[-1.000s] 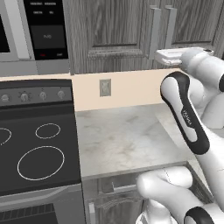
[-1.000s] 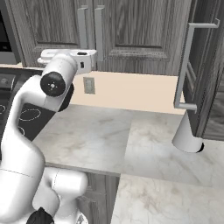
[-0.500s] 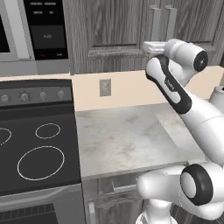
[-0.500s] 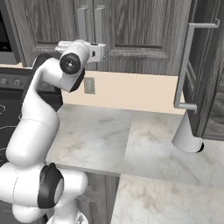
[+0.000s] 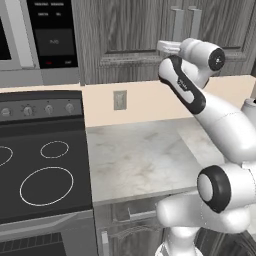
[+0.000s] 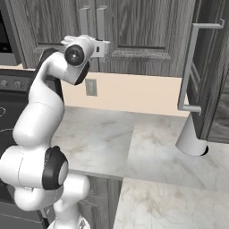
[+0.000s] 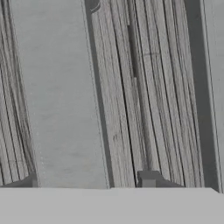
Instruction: Open the cabinet directly in front. Then move the wine and the mug to the dining counter with the candle on it.
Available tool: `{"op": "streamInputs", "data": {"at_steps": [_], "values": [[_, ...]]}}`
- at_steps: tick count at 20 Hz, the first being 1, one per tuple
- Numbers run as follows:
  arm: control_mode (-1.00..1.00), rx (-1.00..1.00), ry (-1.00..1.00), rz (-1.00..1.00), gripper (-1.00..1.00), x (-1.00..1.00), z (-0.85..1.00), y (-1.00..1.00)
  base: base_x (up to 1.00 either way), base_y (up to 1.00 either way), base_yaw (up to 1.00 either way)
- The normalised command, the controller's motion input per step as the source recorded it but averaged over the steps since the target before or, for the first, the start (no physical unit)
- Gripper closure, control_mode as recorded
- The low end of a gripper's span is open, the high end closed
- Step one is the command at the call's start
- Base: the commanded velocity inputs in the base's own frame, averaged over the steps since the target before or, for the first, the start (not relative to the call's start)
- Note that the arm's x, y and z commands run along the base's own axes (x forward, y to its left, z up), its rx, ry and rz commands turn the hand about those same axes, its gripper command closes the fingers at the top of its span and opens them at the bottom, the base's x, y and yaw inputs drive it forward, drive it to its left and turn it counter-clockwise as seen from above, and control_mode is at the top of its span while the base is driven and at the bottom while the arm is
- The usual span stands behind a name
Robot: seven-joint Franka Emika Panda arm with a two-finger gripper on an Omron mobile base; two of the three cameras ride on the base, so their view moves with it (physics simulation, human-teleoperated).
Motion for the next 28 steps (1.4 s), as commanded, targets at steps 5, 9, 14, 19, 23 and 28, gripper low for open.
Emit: {"op": "streamInputs", "data": {"at_steps": [5,9,14,19,23,28], "values": [[-1.00,0.00,0.00,-0.01,1.00,0.28,-0.08,0.01,0.00,0.00,0.00],[-1.00,0.00,0.00,0.00,1.00,0.00,0.00,0.00,0.00,0.00,0.00],[-1.00,0.00,0.00,0.00,1.00,0.00,0.00,0.00,0.00,0.00,0.00],[-1.00,0.00,-0.08,0.00,1.00,-0.39,0.18,0.00,0.00,0.00,0.00],[-1.00,0.00,0.00,-0.09,1.00,-0.72,0.30,0.06,0.00,0.00,0.00],[-1.00,0.00,0.00,-0.22,1.00,-0.79,0.28,0.07,0.00,0.00,0.00]]}}
